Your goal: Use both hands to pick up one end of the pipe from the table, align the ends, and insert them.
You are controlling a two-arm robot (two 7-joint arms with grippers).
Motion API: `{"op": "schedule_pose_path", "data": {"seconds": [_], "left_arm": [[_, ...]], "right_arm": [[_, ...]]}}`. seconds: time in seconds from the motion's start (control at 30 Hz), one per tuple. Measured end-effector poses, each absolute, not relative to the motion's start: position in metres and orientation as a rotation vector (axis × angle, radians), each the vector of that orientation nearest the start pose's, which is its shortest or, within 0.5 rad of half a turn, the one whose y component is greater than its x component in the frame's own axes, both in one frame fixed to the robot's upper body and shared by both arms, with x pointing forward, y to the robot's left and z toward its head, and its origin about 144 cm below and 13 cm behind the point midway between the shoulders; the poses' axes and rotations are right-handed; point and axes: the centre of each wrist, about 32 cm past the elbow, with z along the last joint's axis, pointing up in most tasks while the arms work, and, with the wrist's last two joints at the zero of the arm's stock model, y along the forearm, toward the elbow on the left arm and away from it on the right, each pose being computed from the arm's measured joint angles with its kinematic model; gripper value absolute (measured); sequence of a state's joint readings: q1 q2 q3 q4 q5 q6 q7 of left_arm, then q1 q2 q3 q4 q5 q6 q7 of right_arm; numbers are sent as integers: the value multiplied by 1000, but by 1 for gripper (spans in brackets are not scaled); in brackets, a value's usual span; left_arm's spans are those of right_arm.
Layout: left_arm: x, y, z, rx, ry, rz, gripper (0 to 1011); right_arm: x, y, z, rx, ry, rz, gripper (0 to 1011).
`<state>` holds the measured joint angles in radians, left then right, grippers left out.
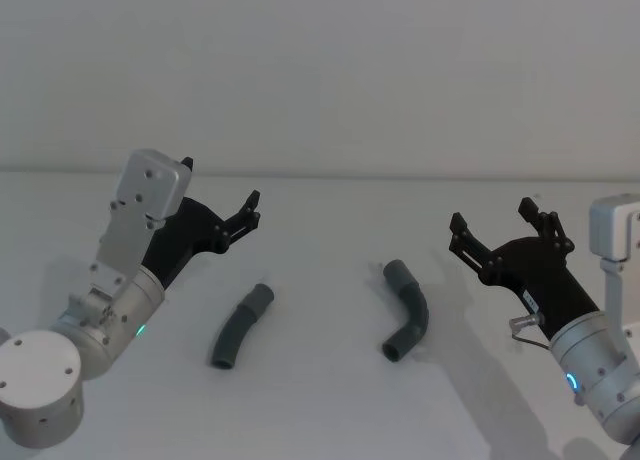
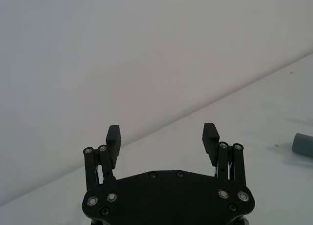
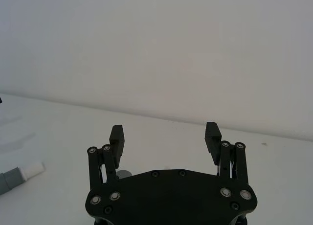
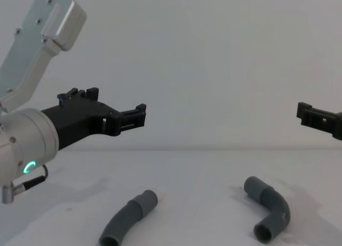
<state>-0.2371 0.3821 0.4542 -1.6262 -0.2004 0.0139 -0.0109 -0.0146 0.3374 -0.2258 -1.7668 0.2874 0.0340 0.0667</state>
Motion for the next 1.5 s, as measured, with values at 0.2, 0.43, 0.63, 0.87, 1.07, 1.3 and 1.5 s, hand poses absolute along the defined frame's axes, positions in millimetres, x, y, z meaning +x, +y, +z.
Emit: {"op": "schedule_pose_path", "data": {"seconds": [0.2,0.43,0.63,0.87,1.07,1.3,1.5], "left_arm": [[492,198,1204,61,-268,1124,1001],[492,198,1204,61,-267,1124,1001],[492,198,1204,61,-268,1124,1001],[492,198,1204,61,-267,1124,1001],[492,198,1204,61,-268,1124,1001],[492,198,1204,61,-268,1124,1001],[491,201,1206,65,-255,1111,1001]], "right_arm": [[443,-237,1189,26,-75,-1229,1000],[443,-237,1189,26,-75,-1229,1000],[443,-237,1189,26,-75,-1230,1000],[443,-237,1189,26,-75,-1229,1000],[443,-237,1189,26,-75,-1229,1000],[443,-237,1189,26,-75,-1229,1000],[443,-237,1189,26,-75,-1229,1000]]}}
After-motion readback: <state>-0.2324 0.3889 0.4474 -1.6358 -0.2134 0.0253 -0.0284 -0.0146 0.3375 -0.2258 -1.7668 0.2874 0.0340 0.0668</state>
